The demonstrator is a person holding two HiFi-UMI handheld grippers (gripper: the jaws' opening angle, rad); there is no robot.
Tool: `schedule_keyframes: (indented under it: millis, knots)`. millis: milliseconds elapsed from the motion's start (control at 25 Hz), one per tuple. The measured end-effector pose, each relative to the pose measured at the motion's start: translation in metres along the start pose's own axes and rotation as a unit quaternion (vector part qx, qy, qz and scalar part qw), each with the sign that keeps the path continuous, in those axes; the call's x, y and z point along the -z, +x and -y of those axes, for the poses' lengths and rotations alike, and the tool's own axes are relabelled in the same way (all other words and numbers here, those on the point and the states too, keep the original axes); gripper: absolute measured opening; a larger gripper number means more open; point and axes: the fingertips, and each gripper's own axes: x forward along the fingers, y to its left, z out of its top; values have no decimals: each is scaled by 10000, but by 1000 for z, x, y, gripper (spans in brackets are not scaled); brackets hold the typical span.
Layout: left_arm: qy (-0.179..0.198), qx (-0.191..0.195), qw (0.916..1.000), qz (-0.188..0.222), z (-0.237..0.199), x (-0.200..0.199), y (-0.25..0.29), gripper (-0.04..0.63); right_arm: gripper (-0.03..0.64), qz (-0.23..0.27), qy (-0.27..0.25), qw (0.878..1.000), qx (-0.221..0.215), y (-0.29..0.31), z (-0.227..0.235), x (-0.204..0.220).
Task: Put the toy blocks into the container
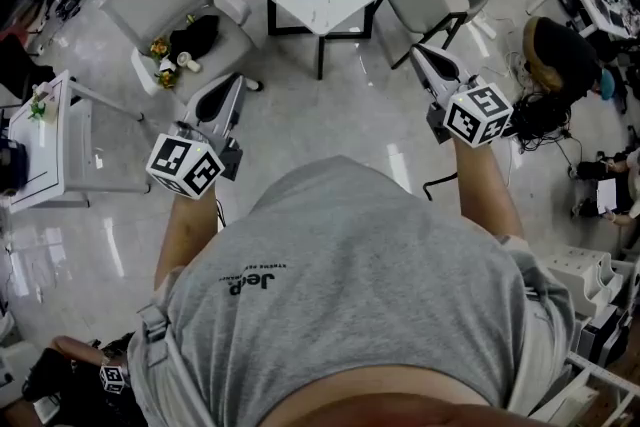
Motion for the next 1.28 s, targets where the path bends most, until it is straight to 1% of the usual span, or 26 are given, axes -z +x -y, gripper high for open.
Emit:
schedule_keyframes:
  millis: [400, 520, 560, 640, 680, 720, 800, 920, 1120, 1280]
  knots:
    - [36, 25, 10000, -34, 9, 0, 10, 57, 3, 73, -20, 9999, -99, -4, 6, -4]
    - [-20, 110, 9999, -24, 15, 0, 17, 58, 3, 106, -1, 9998, -140, -7, 12, -4]
    - [-54, 127, 9999, -34, 18, 0, 21, 102, 3, 112, -2, 9998, -155, -9, 15, -4]
    - [-65, 86, 9999, -53, 23, -1, 27, 312, 3, 127, -2, 9997, -193, -13, 20, -5]
    - [-37, 54, 10000, -43, 26, -2, 30, 364, 3, 137, -5, 9997, -216, -15, 22, -7]
    - [-9, 25, 10000, -26, 30, -3, 34, 398, 3, 148, -11, 9996, -243, -18, 25, -8]
    - [28, -29, 10000, -14, 37, -4, 41, 420, 3, 169, -34, 9994, -306, -23, 32, -11]
    - [83, -137, 9999, -32, 50, -3, 53, 434, 3, 197, -74, 9989, -416, -31, 44, -14]
    - [111, -357, 9993, -25, 74, 1, 71, 437, 3, 221, -108, 9980, -577, -47, 68, -13]
    - [113, -447, 9989, -76, 91, 8, 82, 437, 3, 257, -115, 9972, -694, -54, 84, -11]
